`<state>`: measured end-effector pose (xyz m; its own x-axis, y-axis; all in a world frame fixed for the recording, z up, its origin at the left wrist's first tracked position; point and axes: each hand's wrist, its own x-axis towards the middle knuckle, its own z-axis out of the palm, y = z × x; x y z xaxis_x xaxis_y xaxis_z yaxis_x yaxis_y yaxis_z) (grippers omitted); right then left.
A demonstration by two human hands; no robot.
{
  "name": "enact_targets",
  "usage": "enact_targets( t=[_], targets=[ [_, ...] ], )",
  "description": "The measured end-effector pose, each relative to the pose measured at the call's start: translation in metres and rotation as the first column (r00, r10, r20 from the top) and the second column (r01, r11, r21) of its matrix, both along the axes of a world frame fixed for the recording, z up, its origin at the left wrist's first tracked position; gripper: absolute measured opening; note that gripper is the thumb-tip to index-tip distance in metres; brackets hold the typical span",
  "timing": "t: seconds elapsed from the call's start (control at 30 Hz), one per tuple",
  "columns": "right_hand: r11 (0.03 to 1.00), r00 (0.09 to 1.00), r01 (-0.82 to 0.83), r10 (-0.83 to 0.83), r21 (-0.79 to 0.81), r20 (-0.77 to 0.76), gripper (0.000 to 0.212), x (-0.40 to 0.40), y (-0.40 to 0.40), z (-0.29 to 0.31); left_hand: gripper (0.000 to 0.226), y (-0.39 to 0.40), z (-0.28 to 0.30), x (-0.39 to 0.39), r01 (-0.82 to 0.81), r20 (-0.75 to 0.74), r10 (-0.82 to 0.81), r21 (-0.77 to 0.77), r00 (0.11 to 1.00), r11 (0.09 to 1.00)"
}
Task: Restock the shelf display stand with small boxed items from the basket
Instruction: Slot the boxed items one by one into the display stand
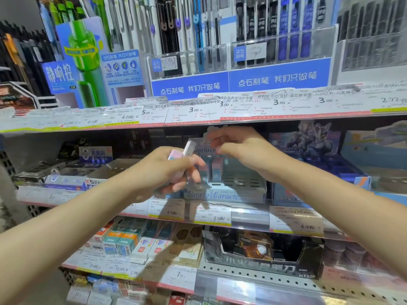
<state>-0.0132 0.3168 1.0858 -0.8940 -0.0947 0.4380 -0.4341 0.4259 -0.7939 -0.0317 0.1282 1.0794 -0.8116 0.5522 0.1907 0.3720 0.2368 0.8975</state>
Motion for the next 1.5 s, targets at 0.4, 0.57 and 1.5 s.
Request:
enact_targets(
  t=[0.4, 0.57, 1.5],
  targets=[
    [0.983, 0.987, -0.154, 0.148, -0.103, -0.060, 0.016, 0.009, -0.010, -0.002, 0.047, 0.009, 0.000, 0.008, 0.030, 0.335, -0.054, 0.075, 0.941, 0.997],
    [0.981, 0.977, -0.073, 0.034, -0.182, -0.209, 0.014, 0.011, -0.006, -0.029, 0.040, 0.006, -0.006, -0.005, -0.225, 0.461, 0.119, 0.182, 0.879, 0.957],
    [0.959, 0.978, 0.132, -0.085, 0.249, -0.192, 0.039, -0.009, 0.007, -0.030, 0.058, -0.007, -0.011, -0.020, -0.395, -0.702, -0.191, -0.580, 0.686, 0.713]
  ],
)
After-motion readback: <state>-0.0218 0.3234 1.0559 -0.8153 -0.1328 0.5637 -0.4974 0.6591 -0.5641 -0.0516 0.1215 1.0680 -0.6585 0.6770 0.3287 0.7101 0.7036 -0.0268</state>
